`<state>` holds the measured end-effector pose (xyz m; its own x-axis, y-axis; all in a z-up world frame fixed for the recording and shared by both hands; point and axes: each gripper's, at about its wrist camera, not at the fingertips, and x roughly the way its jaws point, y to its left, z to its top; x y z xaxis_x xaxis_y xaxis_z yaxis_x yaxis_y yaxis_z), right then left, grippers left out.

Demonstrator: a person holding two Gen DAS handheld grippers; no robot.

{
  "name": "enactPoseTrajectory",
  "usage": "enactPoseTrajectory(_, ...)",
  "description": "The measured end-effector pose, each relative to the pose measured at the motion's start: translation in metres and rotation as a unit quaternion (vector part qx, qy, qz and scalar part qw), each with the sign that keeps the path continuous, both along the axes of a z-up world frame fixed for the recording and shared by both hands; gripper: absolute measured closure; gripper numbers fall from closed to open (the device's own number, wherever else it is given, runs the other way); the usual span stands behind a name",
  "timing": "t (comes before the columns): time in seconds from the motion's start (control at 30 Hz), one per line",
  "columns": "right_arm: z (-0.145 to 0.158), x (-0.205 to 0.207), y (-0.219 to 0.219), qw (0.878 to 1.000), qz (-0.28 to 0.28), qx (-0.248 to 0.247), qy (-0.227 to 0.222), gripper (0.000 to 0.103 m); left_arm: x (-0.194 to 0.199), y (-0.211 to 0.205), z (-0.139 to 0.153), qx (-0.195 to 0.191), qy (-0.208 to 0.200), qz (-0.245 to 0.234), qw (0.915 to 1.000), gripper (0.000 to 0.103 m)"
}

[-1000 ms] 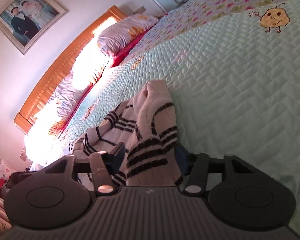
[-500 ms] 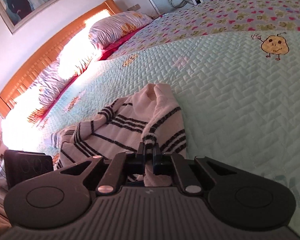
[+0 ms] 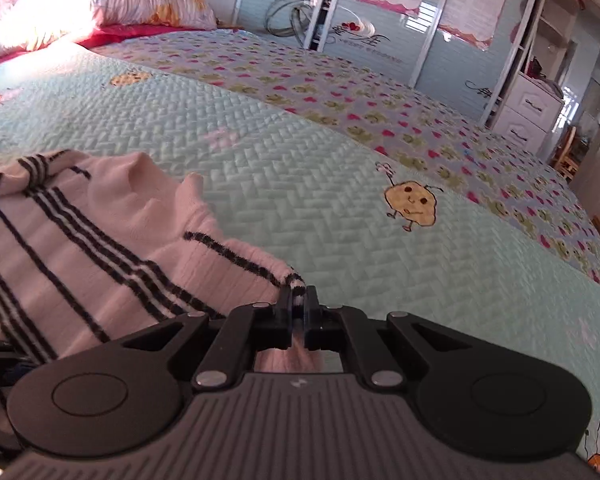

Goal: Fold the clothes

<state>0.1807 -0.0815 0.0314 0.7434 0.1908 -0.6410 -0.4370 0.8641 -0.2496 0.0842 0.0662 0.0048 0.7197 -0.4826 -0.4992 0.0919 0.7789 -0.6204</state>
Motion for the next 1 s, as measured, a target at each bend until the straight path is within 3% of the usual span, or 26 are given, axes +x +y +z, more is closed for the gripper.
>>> enactPoseTrajectory(0.07, -0.016, 0.015, -0.006, 0.999, -0.018, 0.012, 0.036, 0.097, 0.001, 0.001, -0.002, -0.003, 0.000, 0.000, 1.0000, 0.038)
enactPoseTrajectory(0.1, -0.018, 0.020, -0.015, 0.996, -0.027, 0.056, 0.060, 0.095, 0.001, 0.002, -0.002, -0.006, 0.001, 0.000, 1.0000, 0.038)
enactPoseTrajectory(0.17, -0.010, 0.019, -0.041, 0.984, -0.049, 0.157, 0.068, 0.090, 0.001, 0.004, -0.004, -0.013, 0.001, 0.000, 0.9999, 0.038)
enactPoseTrajectory(0.27, 0.007, 0.013, -0.086, 0.959, -0.089, 0.263, 0.060, 0.072, 0.002, 0.005, -0.005, -0.018, 0.001, 0.000, 0.9998, 0.038)
enactPoseTrajectory(0.33, 0.011, 0.011, -0.105, 0.954, -0.097, 0.276, 0.069, 0.059, 0.002, 0.005, -0.006, -0.020, 0.001, 0.000, 0.9998, 0.038)
enactPoseTrajectory(0.37, 0.007, 0.013, -0.107, 0.955, -0.094, 0.269, 0.085, 0.057, 0.002, 0.004, -0.006, -0.019, 0.000, -0.001, 0.9998, 0.038)
enactPoseTrajectory(0.4, 0.003, 0.015, -0.110, 0.956, -0.091, 0.261, 0.102, 0.056, 0.002, 0.004, -0.006, -0.018, -0.001, -0.001, 0.9998, 0.038)
enactPoseTrajectory(0.47, -0.014, 0.019, -0.112, 0.945, -0.078, 0.280, 0.153, 0.056, 0.001, 0.003, -0.007, -0.017, -0.003, -0.002, 0.9999, 0.038)
enactPoseTrajectory(0.6, -0.033, 0.024, -0.103, 0.925, -0.061, 0.324, 0.190, 0.057, 0.000, 0.001, -0.008, -0.011, -0.008, -0.004, 0.9999, 0.037)
enactPoseTrajectory(0.67, -0.039, 0.025, -0.097, 0.915, -0.051, 0.347, 0.199, 0.075, 0.001, 0.001, -0.008, -0.010, -0.010, -0.006, 0.9999, 0.036)
enactPoseTrajectory(0.7, -0.037, 0.024, -0.090, 0.925, -0.049, 0.324, 0.192, 0.094, 0.001, 0.001, -0.008, -0.010, -0.010, -0.006, 0.9999, 0.036)
enactPoseTrajectory(0.8, -0.025, 0.021, -0.070, 0.959, -0.040, 0.234, 0.156, 0.094, 0.002, 0.002, -0.009, -0.013, -0.010, -0.006, 0.9998, 0.036)
enactPoseTrajectory(0.87, -0.015, 0.016, -0.056, 0.987, -0.018, 0.129, 0.098, 0.094, 0.002, 0.002, -0.009, -0.014, -0.010, -0.007, 0.9998, 0.036)
enactPoseTrajectory(0.9, -0.014, 0.014, -0.047, 0.995, 0.001, 0.071, 0.070, 0.095, 0.002, 0.002, -0.010, -0.013, -0.011, -0.007, 0.9998, 0.036)
enactPoseTrajectory(0.93, -0.018, 0.013, -0.038, 0.999, 0.017, -0.003, 0.039, 0.099, 0.002, 0.002, -0.010, -0.013, -0.011, -0.008, 0.9998, 0.036)
enactPoseTrajectory(1.0, -0.036, 0.022, -0.036, 0.995, 0.005, -0.093, 0.025, 0.103, 0.002, 0.001, -0.010, -0.011, -0.012, -0.009, 0.9998, 0.036)
